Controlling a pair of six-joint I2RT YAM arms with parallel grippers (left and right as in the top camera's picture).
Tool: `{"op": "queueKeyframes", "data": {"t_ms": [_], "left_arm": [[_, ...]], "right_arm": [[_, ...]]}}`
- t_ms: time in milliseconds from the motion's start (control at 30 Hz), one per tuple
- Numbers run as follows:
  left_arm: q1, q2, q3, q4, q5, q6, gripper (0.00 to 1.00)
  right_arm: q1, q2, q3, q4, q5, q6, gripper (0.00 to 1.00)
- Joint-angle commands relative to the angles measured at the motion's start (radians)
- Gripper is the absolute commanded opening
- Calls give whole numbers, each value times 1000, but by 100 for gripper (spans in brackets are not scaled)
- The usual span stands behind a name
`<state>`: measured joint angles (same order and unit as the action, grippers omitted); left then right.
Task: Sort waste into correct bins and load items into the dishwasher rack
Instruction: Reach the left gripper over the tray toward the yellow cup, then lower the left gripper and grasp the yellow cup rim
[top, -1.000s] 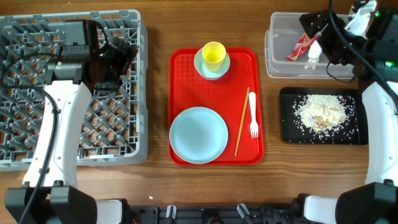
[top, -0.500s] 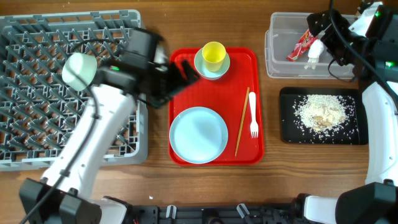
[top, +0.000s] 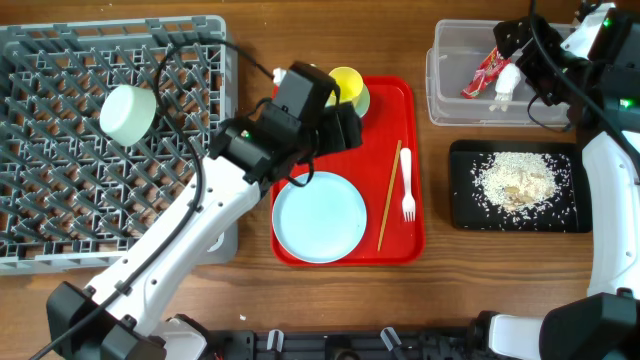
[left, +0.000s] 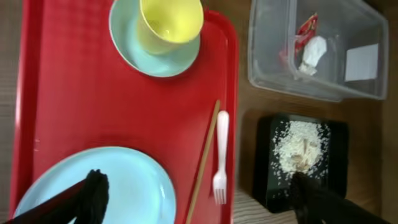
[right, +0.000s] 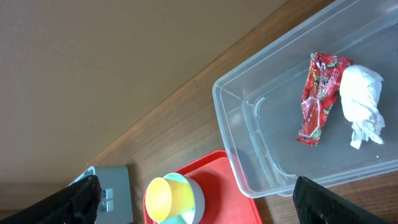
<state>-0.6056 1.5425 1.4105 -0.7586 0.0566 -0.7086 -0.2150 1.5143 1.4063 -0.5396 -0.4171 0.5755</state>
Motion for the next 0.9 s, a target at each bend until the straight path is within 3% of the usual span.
{"op": "queueKeyframes", "data": {"t_ms": [0,100,167,233,333,367,400,467,567,700,867], "left_arm": [[84,51,111,-79,44,129,97],[182,227,371,-340,191,290,99],[193,350,533,-477,196,378,99],[180,439,636,-517,189,447,96],[136,500,658,-387,63,478,80],[113,518,658,-324,-14,478,81],[99,527,658,-289,-44,478,89],[65,551,658,-202,-58,478,93],[20,587,658,-105,-59,538,86],[-9,647,658,-55,-59,597,92],[-11,697,656,-41,-58,598,76]], "right_arm": [[-2,-16,1,-1,15,4,100],[-2,-16,1,-1,15,4,100],[-2,-16,1,-1,15,4,100],[-2,-16,1,-1,15,4,100],[-2,-16,1,-1,15,4,100],[-2,-16,1,-1,15,4,100],[-2,-16,1,-1,15,4,100],[-2,-16,1,-1,15,4,100],[-2,-16,1,-1,15,4,100],[-2,-16,1,-1,15,4,100],[-2,-16,1,-1,15,4,100]]}}
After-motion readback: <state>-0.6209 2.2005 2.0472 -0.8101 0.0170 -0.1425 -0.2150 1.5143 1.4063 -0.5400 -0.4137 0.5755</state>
